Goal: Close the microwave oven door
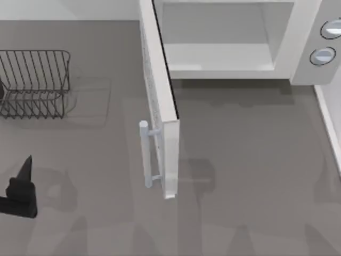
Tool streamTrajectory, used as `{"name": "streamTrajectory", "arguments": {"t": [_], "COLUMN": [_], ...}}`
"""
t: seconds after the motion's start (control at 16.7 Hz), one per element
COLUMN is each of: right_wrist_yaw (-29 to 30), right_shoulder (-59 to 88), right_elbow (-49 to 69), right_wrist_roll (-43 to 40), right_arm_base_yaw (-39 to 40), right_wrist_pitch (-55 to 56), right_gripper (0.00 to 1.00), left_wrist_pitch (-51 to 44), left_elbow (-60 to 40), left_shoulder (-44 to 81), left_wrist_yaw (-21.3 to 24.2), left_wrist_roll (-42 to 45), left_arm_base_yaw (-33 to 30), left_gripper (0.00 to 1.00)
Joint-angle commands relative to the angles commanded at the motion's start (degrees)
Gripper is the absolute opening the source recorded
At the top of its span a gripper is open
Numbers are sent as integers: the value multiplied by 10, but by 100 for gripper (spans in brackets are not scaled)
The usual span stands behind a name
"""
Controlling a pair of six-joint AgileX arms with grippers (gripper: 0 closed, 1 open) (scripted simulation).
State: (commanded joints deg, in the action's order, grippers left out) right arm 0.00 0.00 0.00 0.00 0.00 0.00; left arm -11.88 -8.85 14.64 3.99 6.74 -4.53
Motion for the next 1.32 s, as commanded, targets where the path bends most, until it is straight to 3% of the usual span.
{"name": "streamTrajectory", "arguments": {"t": [0.54, 0.96, 1.32], "right_wrist_yaw": [0, 0, 0], "right_shoulder": [0, 0, 0], "right_elbow": [0, 0, 0], "right_wrist_roll": [0, 0, 0], "right_arm_base_yaw": [0, 0, 0], "right_wrist_pitch": [0, 0, 0], "right_gripper": [100, 100, 100], "left_wrist_pitch": [-289, -523, -665], "left_elbow": [-281, -583, -848], "left_shoulder": [353, 635, 806], "left_wrist_yaw": [75, 136, 181], "left_wrist_roll": [166, 306, 407], "left_arm_base_yaw": [-81, -136, -165], "left_gripper": [100, 100, 100]}}
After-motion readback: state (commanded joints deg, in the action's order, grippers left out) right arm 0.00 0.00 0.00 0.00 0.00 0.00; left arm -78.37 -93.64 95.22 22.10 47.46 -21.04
